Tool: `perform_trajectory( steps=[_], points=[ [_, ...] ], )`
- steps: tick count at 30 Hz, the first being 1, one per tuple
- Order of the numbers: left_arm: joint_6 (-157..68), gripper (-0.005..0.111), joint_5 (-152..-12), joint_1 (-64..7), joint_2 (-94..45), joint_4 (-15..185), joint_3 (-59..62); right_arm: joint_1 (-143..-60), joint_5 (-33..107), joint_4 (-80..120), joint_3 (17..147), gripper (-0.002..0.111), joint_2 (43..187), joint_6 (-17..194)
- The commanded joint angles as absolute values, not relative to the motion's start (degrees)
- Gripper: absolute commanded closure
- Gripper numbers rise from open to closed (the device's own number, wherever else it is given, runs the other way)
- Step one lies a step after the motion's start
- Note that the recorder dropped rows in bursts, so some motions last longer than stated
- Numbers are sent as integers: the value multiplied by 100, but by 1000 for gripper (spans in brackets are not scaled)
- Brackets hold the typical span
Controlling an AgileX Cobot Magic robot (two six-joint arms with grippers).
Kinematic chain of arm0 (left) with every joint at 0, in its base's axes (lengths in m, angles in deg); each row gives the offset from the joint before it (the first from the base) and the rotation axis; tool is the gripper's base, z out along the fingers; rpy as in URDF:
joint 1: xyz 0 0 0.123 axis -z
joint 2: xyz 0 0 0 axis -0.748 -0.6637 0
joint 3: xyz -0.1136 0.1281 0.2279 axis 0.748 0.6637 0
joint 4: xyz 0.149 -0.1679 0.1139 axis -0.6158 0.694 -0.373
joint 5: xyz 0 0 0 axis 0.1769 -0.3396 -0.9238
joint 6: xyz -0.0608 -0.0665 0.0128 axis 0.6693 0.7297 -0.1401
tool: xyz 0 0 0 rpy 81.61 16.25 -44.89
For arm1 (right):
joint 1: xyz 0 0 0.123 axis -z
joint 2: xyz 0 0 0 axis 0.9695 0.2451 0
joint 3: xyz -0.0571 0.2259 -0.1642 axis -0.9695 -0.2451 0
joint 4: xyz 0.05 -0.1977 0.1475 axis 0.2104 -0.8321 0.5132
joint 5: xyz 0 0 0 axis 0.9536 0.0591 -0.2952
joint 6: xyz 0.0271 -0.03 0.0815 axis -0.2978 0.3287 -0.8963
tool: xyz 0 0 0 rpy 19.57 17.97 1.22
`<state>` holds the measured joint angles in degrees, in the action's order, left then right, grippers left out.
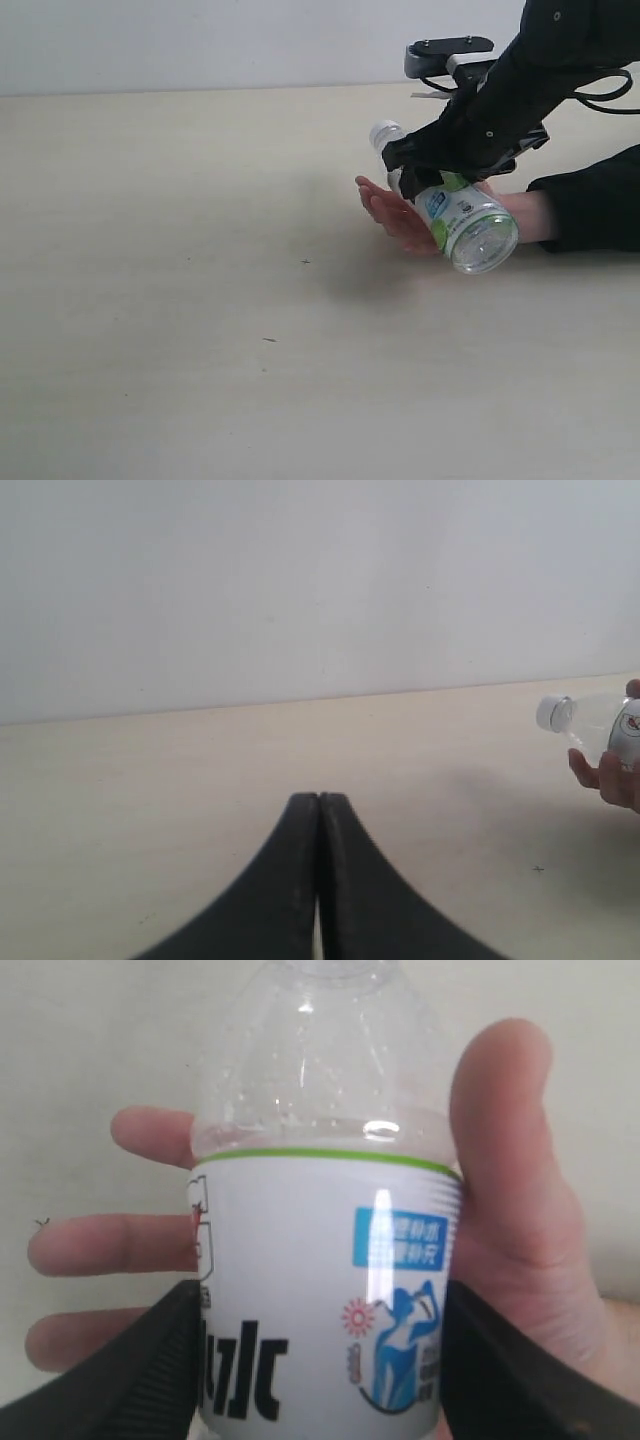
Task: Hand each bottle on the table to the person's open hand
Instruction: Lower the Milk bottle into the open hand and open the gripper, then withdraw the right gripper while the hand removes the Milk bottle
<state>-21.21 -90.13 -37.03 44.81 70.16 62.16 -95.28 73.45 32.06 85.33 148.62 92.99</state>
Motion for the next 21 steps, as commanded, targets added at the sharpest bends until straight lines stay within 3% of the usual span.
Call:
perform_trajectory(
  steps=[1,5,9,21],
  points=[
    [-2080,107,-8984,-3712,4487,7027,6220,-9511,7419,3209,8518,39,14793,9341],
    [-2080,107,-8984,-3712,4487,7027,6220,-9511,7394,3209,8518,22,14793,9341],
    [-2080,107,-8984,-3712,4487,7027,6220,-9511,7384,3209,8518,14,14756,9341],
    [-2080,107,-8984,-3712,4487,7027,6220,-9499,7529,3017,8543,14,13533,9389]
  ],
)
